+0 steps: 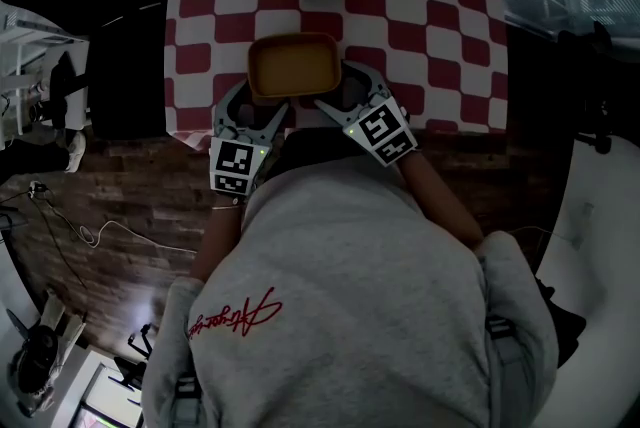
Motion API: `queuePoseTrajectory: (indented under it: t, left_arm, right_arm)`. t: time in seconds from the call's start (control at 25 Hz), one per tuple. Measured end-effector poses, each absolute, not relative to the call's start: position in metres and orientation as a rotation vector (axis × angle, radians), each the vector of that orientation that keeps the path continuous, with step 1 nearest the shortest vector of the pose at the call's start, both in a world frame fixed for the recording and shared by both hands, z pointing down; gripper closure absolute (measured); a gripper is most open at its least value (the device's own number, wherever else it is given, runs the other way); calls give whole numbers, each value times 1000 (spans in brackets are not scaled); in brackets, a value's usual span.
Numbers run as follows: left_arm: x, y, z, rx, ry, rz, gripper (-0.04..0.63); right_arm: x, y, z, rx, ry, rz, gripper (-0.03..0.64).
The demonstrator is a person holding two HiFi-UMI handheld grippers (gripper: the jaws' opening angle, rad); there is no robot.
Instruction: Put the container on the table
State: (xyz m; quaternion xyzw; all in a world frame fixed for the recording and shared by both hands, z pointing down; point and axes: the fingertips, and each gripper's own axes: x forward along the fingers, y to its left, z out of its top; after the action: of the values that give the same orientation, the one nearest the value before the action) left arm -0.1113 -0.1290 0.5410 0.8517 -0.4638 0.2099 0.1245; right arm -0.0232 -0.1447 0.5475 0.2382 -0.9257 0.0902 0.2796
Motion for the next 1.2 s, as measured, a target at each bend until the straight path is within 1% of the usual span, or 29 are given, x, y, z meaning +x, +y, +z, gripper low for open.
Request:
queuePoseTrajectory:
  t: [0.56,0.88,1.2]
  left_arm:
    - [-110,-128,541,2472,-1371,608,261]
    - [-114,-126,534,2475,-1394,511,253]
    - [-114,-123,533,2449,-1416,508,253]
  right_arm:
    - [-20,-139,546,632,-2495,281,288]
    - [-18,-137,544,603,-2518,286,276]
    - [-16,-134,542,583,-2542,298,276]
